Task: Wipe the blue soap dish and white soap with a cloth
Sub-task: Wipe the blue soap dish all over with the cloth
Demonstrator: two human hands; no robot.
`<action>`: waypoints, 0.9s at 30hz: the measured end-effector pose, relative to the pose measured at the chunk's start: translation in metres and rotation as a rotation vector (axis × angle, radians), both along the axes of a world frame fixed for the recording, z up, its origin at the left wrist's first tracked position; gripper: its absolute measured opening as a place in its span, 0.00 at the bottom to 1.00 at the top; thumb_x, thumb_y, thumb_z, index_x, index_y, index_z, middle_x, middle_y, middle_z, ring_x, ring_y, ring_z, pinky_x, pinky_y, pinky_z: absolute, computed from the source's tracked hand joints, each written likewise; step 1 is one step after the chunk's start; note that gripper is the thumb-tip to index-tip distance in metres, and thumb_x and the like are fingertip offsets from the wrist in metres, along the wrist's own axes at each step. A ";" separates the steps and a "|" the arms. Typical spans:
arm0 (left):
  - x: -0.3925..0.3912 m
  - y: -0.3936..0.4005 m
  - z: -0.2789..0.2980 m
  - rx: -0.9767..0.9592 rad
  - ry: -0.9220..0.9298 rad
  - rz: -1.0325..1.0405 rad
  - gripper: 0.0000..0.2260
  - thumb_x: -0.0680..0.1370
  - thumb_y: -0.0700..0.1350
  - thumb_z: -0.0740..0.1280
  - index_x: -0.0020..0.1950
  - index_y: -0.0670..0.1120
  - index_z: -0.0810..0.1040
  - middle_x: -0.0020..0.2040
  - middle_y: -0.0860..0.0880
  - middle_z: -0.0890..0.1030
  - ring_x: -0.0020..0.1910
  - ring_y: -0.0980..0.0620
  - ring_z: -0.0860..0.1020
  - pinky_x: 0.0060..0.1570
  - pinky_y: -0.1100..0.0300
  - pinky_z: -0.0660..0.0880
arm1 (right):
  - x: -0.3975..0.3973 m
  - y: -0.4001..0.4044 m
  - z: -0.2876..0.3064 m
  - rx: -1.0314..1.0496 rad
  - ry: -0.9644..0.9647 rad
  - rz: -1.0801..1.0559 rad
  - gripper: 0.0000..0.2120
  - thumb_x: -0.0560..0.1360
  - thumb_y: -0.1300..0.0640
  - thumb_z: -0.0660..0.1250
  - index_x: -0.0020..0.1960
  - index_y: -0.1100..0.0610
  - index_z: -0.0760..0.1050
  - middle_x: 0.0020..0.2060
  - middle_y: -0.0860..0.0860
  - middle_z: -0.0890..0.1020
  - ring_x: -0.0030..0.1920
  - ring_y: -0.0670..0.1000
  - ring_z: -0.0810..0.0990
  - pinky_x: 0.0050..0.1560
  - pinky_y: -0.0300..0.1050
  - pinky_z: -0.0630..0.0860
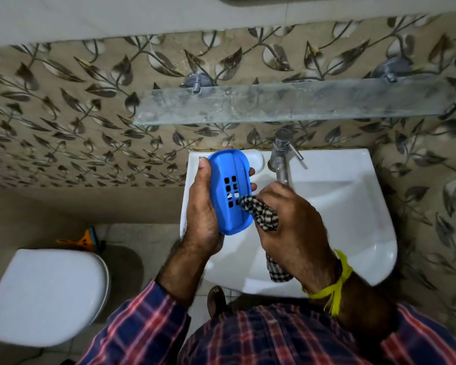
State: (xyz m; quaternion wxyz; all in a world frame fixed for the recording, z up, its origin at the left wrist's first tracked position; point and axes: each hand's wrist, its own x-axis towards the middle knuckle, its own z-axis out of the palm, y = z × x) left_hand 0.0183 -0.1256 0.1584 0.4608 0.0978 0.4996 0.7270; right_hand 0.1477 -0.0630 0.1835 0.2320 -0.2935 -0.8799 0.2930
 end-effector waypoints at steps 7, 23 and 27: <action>-0.008 -0.001 -0.003 -0.007 -0.001 -0.016 0.38 0.77 0.69 0.55 0.67 0.38 0.78 0.57 0.40 0.84 0.50 0.45 0.83 0.49 0.50 0.80 | 0.003 0.001 0.003 -0.018 -0.126 0.080 0.08 0.71 0.62 0.71 0.48 0.52 0.79 0.45 0.45 0.77 0.43 0.51 0.79 0.40 0.51 0.78; 0.023 0.009 -0.008 0.030 0.111 0.004 0.30 0.74 0.69 0.64 0.64 0.50 0.81 0.57 0.41 0.84 0.54 0.41 0.82 0.56 0.44 0.78 | -0.014 0.024 0.003 0.051 0.159 -0.313 0.05 0.70 0.59 0.72 0.45 0.59 0.80 0.42 0.53 0.81 0.42 0.55 0.80 0.41 0.46 0.77; 0.031 0.011 -0.008 0.062 0.179 -0.007 0.32 0.73 0.70 0.65 0.69 0.50 0.76 0.66 0.38 0.79 0.65 0.34 0.77 0.66 0.32 0.70 | -0.020 0.024 0.002 0.133 0.268 -0.407 0.06 0.70 0.58 0.72 0.46 0.58 0.80 0.42 0.52 0.81 0.41 0.51 0.79 0.40 0.40 0.72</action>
